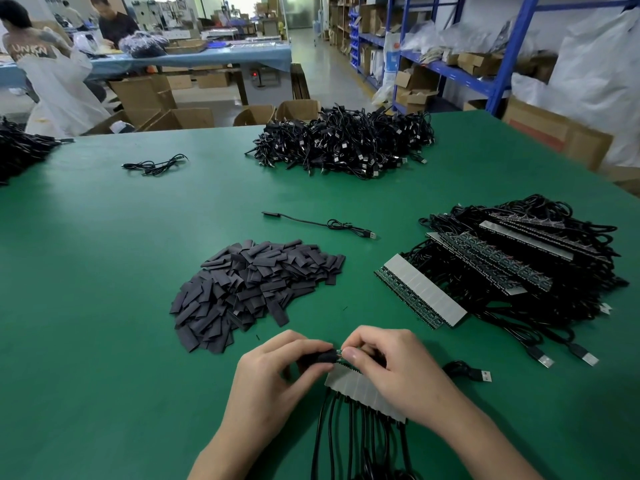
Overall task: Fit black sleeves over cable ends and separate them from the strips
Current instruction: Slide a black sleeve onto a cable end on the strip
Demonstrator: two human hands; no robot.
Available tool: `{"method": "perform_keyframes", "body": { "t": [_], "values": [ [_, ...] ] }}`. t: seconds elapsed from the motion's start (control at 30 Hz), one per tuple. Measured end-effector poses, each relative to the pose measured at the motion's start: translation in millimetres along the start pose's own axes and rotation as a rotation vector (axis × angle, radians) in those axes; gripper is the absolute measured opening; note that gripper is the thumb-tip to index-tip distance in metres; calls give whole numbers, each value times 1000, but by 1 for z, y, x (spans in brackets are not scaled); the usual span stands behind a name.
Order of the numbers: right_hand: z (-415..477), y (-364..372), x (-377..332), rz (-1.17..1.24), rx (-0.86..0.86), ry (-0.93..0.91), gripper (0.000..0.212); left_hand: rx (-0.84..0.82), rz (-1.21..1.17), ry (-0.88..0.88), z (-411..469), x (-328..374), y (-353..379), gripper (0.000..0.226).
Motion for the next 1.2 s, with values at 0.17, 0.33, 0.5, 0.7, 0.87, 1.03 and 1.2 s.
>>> {"method": "perform_keyframes", "body": {
  "t": [0.17, 0.33, 0.5, 0.7, 0.87, 1.03, 1.2],
  "values": [
    [-1, -3, -3, -4, 19, -14, 11, 1, -20, -2, 1, 1, 0, 17],
    [-4, -11, -2, 44, 79, -12, 19, 28, -49, -18, 2, 0, -3, 18],
    [-3, -10, -1, 31, 107, -18, 6, 35, -55, -12, 1, 0, -2, 18],
    [-3, -10, -3, 35, 112, -27, 8, 34, -67, -9, 0, -2, -1, 18],
    [-2, -10, -2, 69, 111, -27, 6, 45, -103, -9, 0, -2, -2, 14],
    [-1, -5, 5, 97, 79, 10, 8, 52, -69, 18, -1, 1, -1, 16],
    [0, -3, 6, 111, 56, 17, 10, 48, -42, 48, -1, 3, -1, 17]
  ]
}}
Point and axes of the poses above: each hand's wrist, its own z-axis towards the middle knuckle, its own y-axis out of the palm, x = y × z, the point moved 8 cm from there along z, towards the middle knuckle, and after that the axes turned 12 degrees about -x, right-handed, at the moved point
